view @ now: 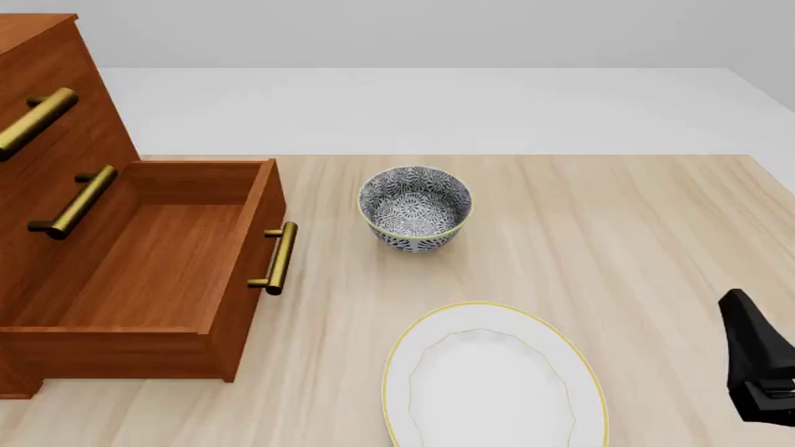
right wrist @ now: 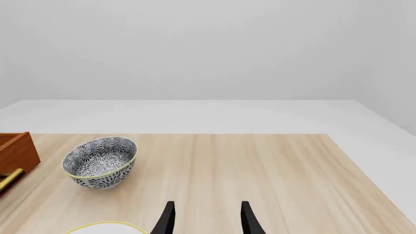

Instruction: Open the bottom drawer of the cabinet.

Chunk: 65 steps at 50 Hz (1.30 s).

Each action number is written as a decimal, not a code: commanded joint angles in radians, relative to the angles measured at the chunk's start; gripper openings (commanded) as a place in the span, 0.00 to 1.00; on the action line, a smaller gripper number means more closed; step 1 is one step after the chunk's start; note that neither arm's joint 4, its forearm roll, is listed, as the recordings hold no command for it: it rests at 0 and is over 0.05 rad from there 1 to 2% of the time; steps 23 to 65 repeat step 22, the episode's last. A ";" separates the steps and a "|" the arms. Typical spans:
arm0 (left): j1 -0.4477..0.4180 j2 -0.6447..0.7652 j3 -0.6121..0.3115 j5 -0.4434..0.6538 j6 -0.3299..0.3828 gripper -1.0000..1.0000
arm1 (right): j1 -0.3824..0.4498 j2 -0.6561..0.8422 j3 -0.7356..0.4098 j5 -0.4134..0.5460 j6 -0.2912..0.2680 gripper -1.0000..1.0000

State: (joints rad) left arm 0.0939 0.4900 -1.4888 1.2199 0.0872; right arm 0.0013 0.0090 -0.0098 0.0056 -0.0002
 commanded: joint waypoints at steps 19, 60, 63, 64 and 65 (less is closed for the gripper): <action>-0.153 0.014 -0.107 0.000 -0.066 1.00 | 0.000 0.000 0.000 0.000 0.000 1.00; -0.151 0.013 -0.131 0.000 -0.068 1.00 | 0.000 0.000 0.000 0.000 0.000 1.00; -0.151 0.013 -0.131 0.000 -0.068 1.00 | 0.000 0.000 0.000 0.000 0.000 1.00; -0.151 0.013 -0.131 0.000 -0.068 1.00 | 0.000 0.000 0.000 0.000 0.000 1.00; -0.151 0.013 -0.131 0.000 -0.068 1.00 | 0.000 0.000 0.000 0.000 0.000 1.00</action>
